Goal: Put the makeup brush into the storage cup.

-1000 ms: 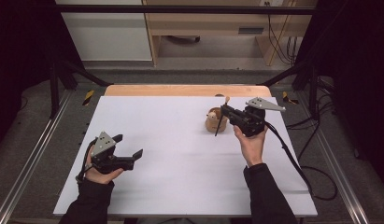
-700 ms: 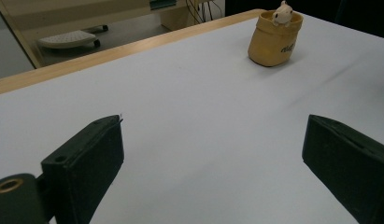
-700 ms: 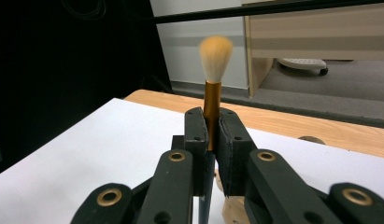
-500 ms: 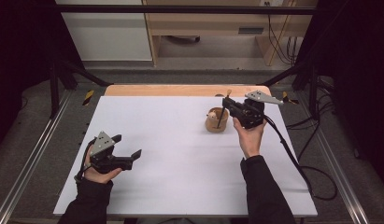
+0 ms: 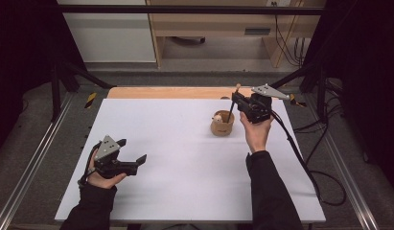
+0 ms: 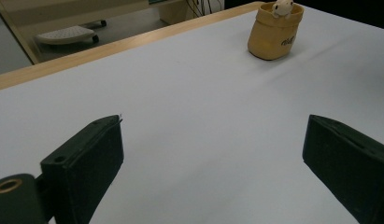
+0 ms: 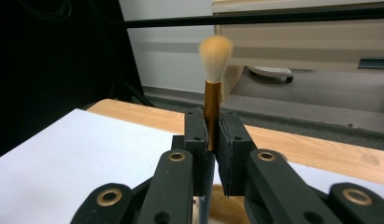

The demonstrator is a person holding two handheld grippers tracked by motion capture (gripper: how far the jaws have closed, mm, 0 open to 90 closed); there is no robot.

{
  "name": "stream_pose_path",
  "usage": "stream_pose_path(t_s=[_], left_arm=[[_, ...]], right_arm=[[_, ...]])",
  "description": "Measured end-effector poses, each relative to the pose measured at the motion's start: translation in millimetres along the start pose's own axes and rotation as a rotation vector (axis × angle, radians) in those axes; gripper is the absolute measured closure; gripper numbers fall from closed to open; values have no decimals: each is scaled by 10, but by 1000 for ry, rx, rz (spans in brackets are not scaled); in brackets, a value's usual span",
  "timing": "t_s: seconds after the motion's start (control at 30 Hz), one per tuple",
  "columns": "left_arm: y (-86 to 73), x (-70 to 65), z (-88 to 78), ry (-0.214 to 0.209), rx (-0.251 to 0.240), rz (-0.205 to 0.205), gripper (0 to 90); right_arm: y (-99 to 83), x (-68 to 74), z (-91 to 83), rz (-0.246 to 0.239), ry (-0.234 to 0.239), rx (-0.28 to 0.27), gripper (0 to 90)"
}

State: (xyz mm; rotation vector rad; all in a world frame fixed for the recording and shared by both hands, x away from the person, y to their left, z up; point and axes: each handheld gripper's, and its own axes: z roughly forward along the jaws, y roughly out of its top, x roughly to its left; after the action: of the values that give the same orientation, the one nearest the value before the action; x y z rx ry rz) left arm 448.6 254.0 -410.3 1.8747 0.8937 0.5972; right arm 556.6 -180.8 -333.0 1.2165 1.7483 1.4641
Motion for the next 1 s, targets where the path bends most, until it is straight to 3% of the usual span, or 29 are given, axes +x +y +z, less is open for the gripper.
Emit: stream_pose_path(t_s=[0.43,1.0], left_arm=[[7,-4,-11,-7,-9,4,46],[16,-14,-18,-7,-11,12,47]], right_arm=[[36,-69,171,1,-50,-10,835],[-101,-85,422,-8,-82,36,835]])
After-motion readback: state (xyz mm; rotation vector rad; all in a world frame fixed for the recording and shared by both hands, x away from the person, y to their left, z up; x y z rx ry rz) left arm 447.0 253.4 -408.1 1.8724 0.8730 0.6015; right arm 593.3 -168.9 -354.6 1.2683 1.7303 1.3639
